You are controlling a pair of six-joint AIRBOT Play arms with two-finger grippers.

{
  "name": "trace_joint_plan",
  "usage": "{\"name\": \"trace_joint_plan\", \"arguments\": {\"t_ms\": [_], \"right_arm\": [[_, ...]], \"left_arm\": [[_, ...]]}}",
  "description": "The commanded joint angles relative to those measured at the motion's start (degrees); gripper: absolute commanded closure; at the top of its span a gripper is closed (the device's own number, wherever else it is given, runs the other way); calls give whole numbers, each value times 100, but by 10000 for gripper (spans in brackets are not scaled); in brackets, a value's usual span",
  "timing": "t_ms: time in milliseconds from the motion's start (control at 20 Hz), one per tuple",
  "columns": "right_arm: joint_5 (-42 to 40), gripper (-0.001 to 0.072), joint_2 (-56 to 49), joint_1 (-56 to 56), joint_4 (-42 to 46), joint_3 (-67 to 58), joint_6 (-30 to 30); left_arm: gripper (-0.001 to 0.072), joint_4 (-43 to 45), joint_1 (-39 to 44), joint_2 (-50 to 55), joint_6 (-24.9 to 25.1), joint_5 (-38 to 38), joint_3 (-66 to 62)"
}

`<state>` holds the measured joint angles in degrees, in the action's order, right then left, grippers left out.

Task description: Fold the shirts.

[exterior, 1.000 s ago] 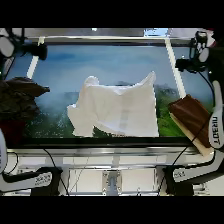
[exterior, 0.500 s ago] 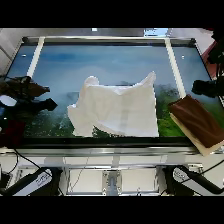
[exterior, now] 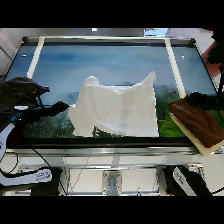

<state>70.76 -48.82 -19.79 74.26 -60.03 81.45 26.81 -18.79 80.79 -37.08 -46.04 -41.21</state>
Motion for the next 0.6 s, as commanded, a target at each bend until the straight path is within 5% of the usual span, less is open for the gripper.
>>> {"name": "trace_joint_plan", "arguments": {"t_ms": [0, 100, 150, 400, 550], "right_arm": [[-20, 325, 177, -4, -321, 63, -2], [-13, 325, 177, -4, -382, 63, 9], [4, 325, 177, -4, -393, 63, 17], [251, 325, 175, -2, -721, 87, 109], [621, 325, 175, 28, -1117, 741, 494]], "left_arm": [[88, -490, -7, 317, 551, -385, 20], [91, -236, -7, 448, 542, -634, 20], [150, -107, -7, 483, 542, -680, 22], [693, -369, -2, 487, 546, -348, 20], [692, -428, 52, 487, 540, -378, 20]]}}
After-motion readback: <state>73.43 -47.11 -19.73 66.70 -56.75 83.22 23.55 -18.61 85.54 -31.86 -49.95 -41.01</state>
